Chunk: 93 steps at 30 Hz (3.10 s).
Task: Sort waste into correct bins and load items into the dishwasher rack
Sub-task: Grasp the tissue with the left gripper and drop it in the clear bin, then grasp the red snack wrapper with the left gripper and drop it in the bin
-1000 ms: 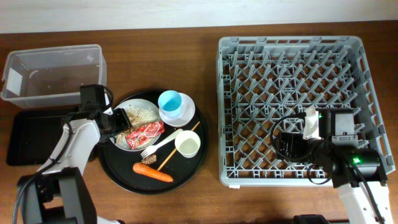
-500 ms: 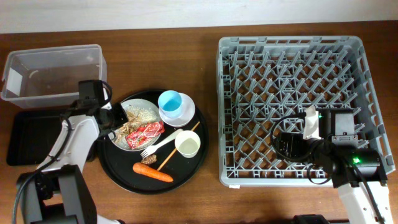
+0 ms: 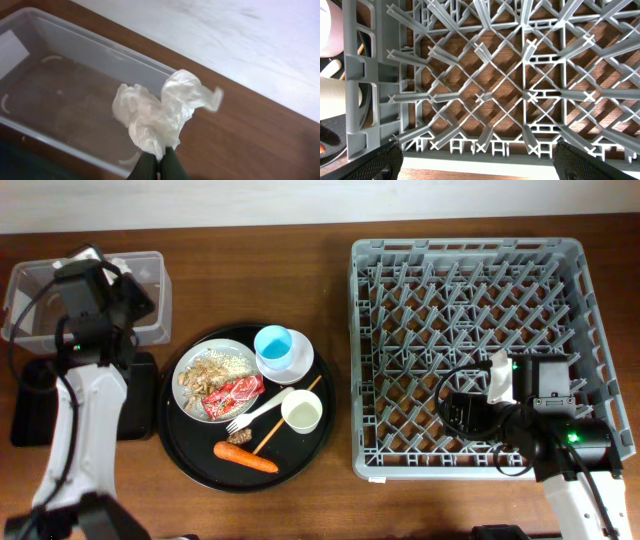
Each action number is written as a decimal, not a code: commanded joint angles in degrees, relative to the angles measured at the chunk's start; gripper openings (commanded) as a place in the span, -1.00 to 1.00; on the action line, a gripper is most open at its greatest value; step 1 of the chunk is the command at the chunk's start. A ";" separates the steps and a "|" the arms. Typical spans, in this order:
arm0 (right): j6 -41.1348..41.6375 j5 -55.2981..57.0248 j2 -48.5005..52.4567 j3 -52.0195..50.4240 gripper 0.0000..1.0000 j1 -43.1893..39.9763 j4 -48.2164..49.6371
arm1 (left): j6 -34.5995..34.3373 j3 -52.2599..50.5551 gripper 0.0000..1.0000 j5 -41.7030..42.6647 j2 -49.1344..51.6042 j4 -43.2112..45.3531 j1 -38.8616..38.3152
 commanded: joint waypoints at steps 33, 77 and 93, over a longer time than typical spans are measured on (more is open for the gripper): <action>0.28 0.72 4.48 1.16 0.97 0.31 -2.14 | 0.90 1.40 0.01 10.82 10.73 -5.29 4.61; 0.28 0.52 4.48 1.16 0.97 0.31 -2.84 | 4.20 -8.22 0.24 1.57 10.43 -33.03 -16.65; 0.26 0.52 4.48 1.16 0.97 0.31 -3.04 | 4.24 4.04 -1.00 0.57 12.07 -42.21 -16.59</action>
